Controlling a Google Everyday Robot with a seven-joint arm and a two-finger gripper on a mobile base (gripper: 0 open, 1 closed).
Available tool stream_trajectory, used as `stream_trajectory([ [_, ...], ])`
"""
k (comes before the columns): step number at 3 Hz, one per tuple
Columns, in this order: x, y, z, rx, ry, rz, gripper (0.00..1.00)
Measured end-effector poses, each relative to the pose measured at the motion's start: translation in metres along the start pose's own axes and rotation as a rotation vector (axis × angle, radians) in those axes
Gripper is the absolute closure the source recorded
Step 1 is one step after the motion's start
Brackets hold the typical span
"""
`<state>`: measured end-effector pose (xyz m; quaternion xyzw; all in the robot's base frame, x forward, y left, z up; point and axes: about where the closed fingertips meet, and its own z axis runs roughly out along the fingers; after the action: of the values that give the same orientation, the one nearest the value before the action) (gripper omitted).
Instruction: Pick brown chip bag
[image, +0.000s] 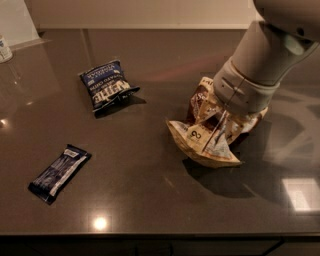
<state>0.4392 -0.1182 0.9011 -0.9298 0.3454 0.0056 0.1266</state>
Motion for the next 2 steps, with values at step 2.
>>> stream_trajectory([
  [2,0.005,-0.073,-0.096,0.177,0.061,0.100,1.00],
])
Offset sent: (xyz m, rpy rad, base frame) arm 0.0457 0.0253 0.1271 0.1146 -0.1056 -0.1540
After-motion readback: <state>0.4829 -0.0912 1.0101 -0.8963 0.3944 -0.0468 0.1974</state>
